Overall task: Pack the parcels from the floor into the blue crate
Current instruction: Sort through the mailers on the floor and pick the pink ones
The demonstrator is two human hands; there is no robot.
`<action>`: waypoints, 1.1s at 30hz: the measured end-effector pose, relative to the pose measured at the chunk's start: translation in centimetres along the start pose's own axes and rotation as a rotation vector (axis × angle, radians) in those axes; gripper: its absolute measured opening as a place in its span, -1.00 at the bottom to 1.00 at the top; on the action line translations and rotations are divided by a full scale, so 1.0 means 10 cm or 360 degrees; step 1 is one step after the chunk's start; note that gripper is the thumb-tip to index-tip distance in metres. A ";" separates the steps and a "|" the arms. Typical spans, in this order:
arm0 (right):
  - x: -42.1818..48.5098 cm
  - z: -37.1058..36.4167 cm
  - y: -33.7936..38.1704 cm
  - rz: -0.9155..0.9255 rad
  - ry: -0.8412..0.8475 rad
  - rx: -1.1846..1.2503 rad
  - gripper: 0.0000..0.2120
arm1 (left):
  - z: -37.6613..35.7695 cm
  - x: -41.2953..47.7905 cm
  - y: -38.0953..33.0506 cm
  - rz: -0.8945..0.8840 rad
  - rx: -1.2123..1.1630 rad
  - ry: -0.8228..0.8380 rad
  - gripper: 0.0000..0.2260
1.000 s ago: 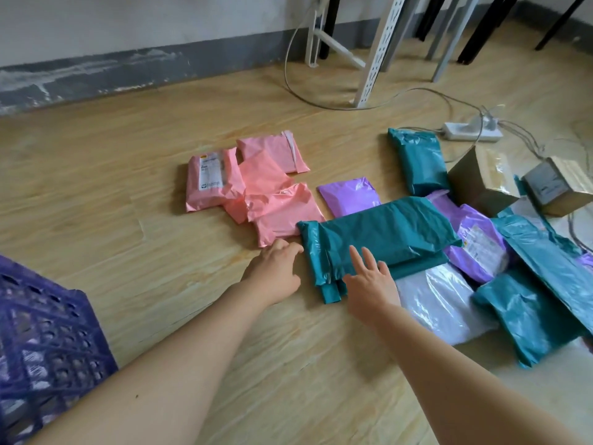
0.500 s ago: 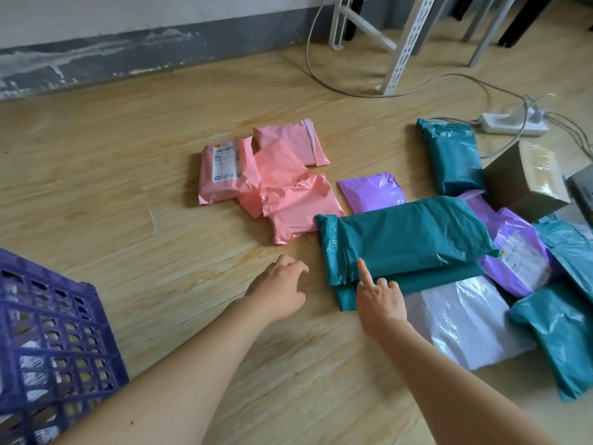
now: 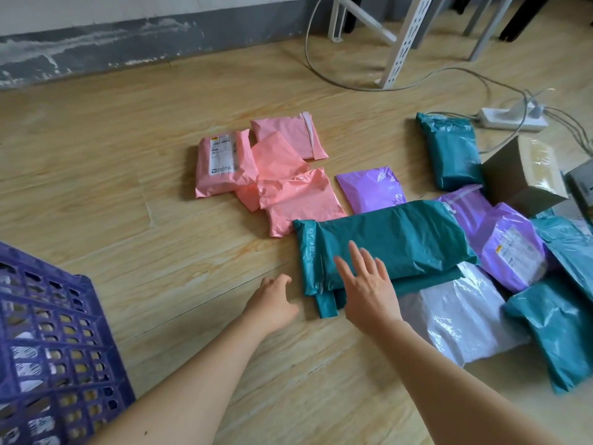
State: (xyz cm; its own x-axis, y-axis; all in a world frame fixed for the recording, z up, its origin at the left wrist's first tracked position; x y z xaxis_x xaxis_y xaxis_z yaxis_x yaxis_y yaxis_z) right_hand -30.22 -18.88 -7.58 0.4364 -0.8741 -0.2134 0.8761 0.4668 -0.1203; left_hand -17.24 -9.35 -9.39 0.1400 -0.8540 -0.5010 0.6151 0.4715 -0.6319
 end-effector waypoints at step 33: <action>-0.60 1.96 0.66 0.0370 -0.0324 0.0166 -0.73 | 1.40 -1.34 -0.65 -0.0282 0.0393 -0.0442 -0.30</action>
State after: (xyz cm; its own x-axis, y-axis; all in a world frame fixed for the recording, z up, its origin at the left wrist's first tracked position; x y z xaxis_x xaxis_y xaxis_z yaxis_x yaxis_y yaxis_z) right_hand -23.09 -13.17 11.92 0.6502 -0.7593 -0.0243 0.7597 0.6502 0.0111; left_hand -12.23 -4.02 9.74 0.1984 -0.9601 -0.1971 0.8116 0.2737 -0.5161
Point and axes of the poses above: each hand's wrist, its own x-axis towards the middle knuckle, its own z-axis out of the back of the hand, y = z × x, the point moved 7 cm from there along x, towards the middle knuckle, and after that the axes turned 13 degrees about -z, right-handed, at the moved point
